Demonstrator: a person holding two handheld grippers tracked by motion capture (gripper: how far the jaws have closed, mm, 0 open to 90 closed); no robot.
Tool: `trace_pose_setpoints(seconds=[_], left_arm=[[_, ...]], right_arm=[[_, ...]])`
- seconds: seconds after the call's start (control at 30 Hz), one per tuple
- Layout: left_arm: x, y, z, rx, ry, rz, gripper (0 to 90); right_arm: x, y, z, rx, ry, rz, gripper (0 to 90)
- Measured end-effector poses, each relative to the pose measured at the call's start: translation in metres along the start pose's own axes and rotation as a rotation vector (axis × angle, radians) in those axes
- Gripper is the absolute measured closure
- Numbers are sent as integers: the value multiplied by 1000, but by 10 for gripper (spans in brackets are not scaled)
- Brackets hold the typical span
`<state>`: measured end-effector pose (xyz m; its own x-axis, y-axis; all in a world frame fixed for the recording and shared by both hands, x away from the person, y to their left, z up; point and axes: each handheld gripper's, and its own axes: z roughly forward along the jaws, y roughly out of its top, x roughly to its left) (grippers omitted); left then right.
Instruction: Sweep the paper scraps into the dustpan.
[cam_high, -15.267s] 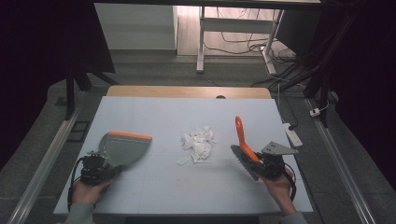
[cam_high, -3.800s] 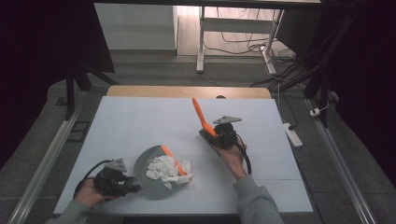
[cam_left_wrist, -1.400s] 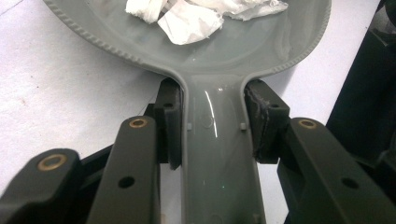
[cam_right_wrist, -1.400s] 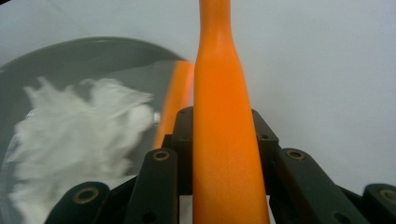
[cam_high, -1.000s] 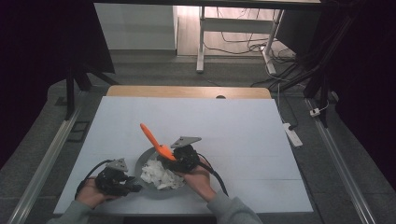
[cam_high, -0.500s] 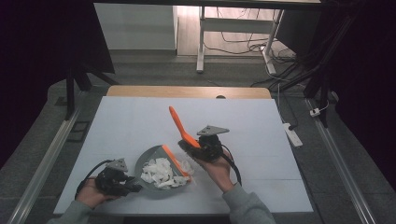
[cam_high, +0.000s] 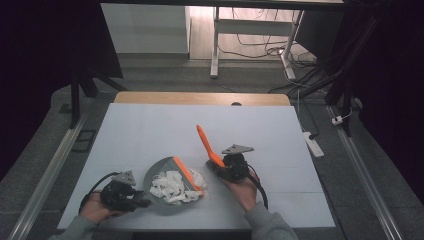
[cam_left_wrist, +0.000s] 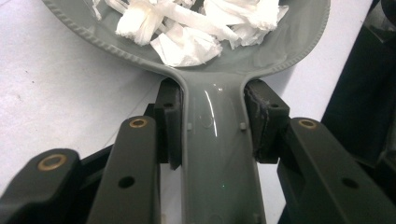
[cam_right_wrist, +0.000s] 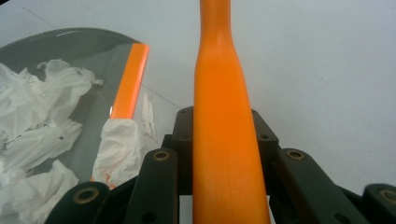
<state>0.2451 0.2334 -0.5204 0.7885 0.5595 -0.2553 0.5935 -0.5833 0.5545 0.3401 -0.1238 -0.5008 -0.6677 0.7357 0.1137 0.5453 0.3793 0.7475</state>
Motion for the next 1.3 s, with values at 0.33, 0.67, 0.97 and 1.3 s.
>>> trace_pose_setpoints(seconds=[0.33,0.67,0.97,1.3], left_arm=[[-11,6,5,25,-21,41,615],[-16,10,12,37,-29,49,615],[-15,9,13,26,-32,38,615],[-19,7,13,19,-20,26,615]], right_arm=[[25,2,17,-8,25,12,704],[68,6,25,-30,159,10,704],[57,25,-4,-128,174,-26,704],[15,6,-12,-65,61,1,704]])
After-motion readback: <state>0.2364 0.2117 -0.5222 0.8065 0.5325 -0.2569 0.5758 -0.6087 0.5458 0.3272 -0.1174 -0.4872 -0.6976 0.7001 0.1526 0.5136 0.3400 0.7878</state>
